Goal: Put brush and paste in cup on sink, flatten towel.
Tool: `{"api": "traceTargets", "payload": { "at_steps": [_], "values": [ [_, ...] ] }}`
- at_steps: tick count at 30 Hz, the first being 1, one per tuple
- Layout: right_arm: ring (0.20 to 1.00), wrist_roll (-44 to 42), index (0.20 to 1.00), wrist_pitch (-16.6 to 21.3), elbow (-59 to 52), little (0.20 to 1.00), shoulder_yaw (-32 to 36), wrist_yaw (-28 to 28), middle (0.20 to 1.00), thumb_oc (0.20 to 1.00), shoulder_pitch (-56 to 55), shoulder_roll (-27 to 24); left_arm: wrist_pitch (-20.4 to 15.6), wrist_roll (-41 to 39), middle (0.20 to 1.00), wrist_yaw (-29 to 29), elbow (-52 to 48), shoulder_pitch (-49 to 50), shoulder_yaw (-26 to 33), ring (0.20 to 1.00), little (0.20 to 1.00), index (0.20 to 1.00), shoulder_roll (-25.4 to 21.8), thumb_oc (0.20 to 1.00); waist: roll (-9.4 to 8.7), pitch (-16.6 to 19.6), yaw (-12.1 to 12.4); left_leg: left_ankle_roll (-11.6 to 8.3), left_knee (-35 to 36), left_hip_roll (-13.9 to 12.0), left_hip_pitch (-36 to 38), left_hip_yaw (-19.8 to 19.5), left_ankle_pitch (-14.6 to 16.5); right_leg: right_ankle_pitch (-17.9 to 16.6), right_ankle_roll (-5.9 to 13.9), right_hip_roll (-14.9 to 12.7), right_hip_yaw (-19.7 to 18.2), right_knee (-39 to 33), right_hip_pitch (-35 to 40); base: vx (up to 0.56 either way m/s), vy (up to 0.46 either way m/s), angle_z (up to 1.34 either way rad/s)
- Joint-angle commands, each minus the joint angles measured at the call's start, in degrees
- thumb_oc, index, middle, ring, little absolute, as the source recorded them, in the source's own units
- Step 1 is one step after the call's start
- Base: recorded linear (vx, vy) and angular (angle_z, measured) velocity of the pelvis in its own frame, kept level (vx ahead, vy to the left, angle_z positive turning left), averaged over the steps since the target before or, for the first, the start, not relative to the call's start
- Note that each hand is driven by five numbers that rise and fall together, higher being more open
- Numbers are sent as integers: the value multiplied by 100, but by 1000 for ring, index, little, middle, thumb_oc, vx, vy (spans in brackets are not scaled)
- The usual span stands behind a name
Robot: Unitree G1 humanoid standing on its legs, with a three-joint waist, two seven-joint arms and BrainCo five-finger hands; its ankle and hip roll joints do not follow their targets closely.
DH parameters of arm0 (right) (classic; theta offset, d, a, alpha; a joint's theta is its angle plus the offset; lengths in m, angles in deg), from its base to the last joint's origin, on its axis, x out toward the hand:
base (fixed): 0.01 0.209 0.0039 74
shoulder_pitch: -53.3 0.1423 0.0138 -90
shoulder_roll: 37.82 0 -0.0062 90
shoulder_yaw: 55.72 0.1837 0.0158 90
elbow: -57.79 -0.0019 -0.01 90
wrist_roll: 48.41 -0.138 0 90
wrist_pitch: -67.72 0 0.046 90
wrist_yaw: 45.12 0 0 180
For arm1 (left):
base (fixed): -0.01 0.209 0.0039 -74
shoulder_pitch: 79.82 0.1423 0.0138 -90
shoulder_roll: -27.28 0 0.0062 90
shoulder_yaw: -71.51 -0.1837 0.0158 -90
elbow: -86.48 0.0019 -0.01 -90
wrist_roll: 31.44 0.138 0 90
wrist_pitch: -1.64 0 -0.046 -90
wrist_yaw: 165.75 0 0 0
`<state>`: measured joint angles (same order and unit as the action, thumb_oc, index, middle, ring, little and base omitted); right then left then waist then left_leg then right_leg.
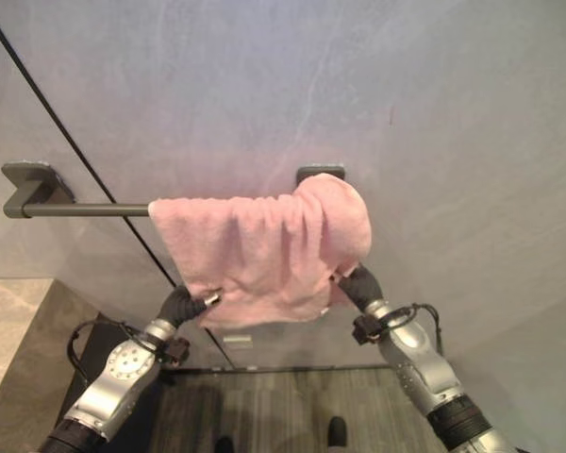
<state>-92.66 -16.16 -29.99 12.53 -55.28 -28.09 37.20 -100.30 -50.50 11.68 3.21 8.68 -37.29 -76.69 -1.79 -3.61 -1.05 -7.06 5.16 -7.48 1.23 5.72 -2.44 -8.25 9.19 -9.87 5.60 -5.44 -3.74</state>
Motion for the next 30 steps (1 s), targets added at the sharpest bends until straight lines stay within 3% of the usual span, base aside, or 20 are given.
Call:
{"api": "traceTargets", "payload": {
  "at_steps": [1,9,12,16,19,23,30],
  "values": [
    [200,-320,200,188,-534,200,55,-104,200,200,188,-39,-200,232,200,66,-305,-184,72,200,200,200,-164,200,-195,145,-39,-24,-16,-26,14,-102,21,184,172,-301,-160,44,263,0,0,0],
    [200,-595,200,259,-1522,200,150,-499,200,200,-11,-585,-319,-62,200,-184,-1162,-18,242,200,200,200,-434,200,-233,130,-76,-34,-16,-44,24,-78,19,178,184,-301,-175,44,270,0,0,0],
    [200,-700,200,528,-2410,200,460,-665,200,200,-229,-875,-624,-514,200,-196,-2138,246,728,200,200,200,-447,200,-280,144,-87,-51,-16,-47,10,-89,23,186,196,-311,-161,44,270,0,0,0],
    [200,-882,200,617,-2821,200,504,-643,200,200,-295,-808,-749,-724,200,-40,-2529,521,992,200,200,200,-222,200,-301,125,-58,-48,-16,-38,1,-88,29,187,200,-327,-152,44,279,0,0,0],
    [200,-1037,200,573,-3004,200,304,-683,200,200,-231,-728,-851,-415,200,133,-2797,665,1178,200,200,200,-293,200,-303,124,-12,-42,-16,-28,2,-103,43,195,199,-335,-151,44,282,0,0,0],
    [200,-931,200,552,-2918,200,-166,-526,200,200,141,-637,-942,-122,200,427,-2912,739,1277,200,200,200,-405,200,-307,101,67,-30,-16,-9,-5,-119,37,192,199,-359,-127,44,294,0,0,0],
    [200,-1346,200,278,-2944,200,-1041,-578,200,200,441,-169,-870,-561,200,609,-2959,1095,1473,200,200,200,-206,200,-305,8,272,-9,-16,23,-60,-220,11,193,179,-394,-54,44,324,-3,-1,2]
  ]
}}
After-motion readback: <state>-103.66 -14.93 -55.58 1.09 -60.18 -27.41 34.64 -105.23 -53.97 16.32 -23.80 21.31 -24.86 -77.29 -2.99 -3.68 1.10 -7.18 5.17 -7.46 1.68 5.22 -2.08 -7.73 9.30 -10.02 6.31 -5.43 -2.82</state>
